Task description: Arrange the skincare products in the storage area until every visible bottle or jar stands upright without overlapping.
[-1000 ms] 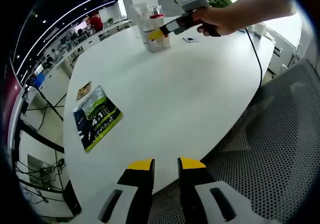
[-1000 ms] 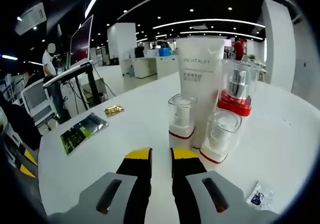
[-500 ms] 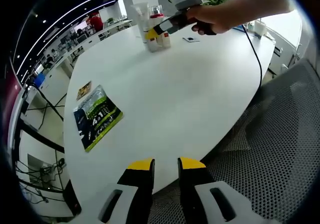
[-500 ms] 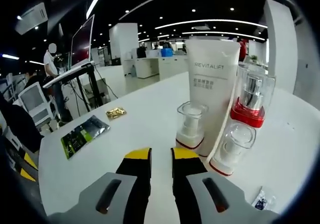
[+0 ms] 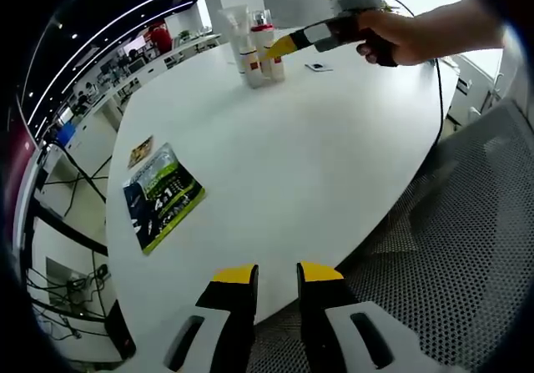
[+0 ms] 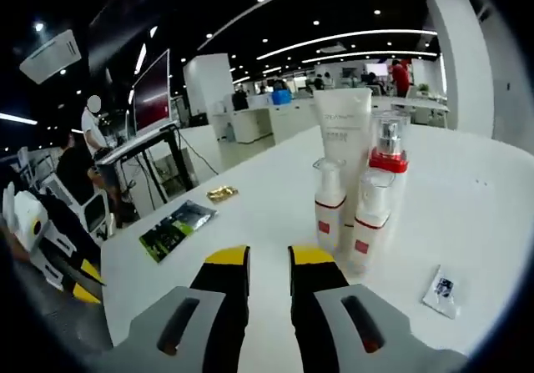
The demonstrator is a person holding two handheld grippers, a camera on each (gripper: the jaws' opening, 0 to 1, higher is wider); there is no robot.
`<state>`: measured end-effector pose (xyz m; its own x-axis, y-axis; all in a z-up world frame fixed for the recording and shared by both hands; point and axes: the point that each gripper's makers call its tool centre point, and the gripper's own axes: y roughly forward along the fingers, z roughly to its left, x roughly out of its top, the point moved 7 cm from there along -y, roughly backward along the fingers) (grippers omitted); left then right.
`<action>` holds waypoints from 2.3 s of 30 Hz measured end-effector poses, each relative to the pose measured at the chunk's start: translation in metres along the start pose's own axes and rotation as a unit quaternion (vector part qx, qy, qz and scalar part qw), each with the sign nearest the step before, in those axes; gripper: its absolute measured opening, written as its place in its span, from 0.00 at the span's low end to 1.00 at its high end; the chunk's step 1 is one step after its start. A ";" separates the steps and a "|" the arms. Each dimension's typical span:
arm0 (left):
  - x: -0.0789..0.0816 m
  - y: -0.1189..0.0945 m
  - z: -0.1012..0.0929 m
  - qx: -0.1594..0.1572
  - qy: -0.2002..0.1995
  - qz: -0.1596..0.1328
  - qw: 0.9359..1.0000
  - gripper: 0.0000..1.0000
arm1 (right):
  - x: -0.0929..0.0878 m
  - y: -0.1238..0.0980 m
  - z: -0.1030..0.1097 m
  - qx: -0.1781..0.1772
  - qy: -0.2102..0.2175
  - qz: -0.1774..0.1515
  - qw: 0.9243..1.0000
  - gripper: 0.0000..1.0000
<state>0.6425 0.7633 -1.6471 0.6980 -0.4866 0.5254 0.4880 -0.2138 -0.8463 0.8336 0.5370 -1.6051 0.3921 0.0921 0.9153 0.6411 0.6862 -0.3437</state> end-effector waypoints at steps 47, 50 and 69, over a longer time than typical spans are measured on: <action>0.082 -0.007 0.034 -0.209 -0.388 -0.203 0.874 0.80 | -0.009 -0.117 0.113 -0.090 -0.091 0.011 0.992 0.87; 0.085 0.003 0.040 -0.235 -0.386 -0.176 0.874 0.84 | -0.010 -0.114 0.103 -0.113 -0.075 0.014 0.991 0.88; 0.099 0.020 0.133 0.024 -0.266 -0.172 0.948 0.78 | -0.019 -0.108 0.102 -0.132 -0.121 0.051 0.983 0.88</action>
<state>0.7911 0.8230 -1.6002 0.6522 0.1046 0.7508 0.7494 -0.2377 -0.6179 0.6893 0.5345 -1.5640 0.3157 0.3408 0.8855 0.7683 0.4558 -0.4493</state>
